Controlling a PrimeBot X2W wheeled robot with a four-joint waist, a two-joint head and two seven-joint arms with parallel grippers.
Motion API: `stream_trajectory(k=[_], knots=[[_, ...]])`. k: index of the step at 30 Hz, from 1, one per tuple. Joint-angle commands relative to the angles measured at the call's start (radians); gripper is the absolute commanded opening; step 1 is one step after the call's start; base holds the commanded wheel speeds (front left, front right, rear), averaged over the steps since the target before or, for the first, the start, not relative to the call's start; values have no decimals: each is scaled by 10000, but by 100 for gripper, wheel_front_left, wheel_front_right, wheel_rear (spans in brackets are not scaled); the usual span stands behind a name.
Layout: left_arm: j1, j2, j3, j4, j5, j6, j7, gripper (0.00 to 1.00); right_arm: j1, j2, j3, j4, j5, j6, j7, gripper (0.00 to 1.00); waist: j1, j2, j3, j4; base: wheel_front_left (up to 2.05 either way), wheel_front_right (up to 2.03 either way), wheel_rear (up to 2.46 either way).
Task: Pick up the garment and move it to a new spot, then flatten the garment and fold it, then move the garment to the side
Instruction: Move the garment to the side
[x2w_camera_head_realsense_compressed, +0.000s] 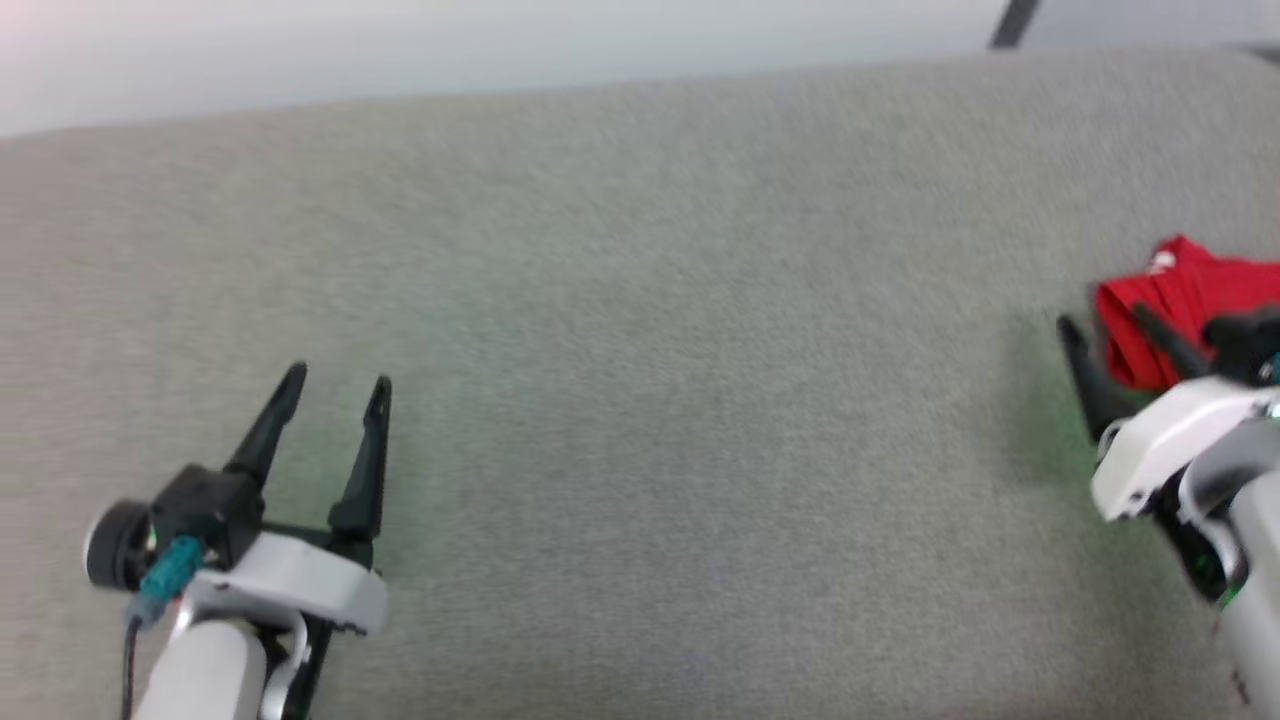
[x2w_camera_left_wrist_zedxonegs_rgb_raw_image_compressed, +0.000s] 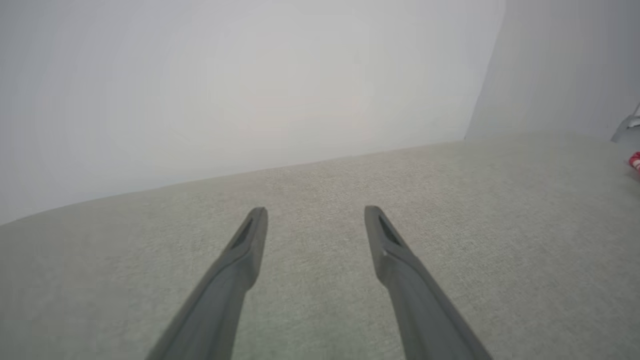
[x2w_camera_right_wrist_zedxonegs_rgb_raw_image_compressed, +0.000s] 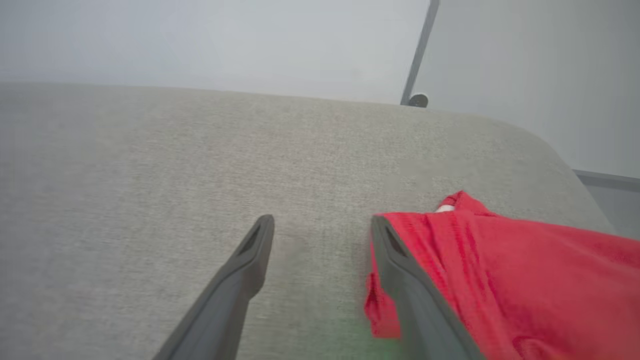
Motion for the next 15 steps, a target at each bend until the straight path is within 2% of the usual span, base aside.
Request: stream_trajectory(k=[1, 8, 15], knots=[[334, -201, 169, 116, 75, -48, 6, 100, 464, 56, 126, -259, 147, -10, -227, 100, 0, 0, -1038, 871, 0, 0, 0], [945, -594, 564, 427, 91, -137, 6, 100, 1479, 489, -50, -705, 328, -10, -1143, 100, 0, 0, -1780, 1264, 0, 0, 0], [1707, -893, 1093, 371, -143, -250, 6, 100, 2536, 1045, -185, -1223, -169, -10, -1515, 100, 0, 0, -2360, 1279, 0, 0, 0]])
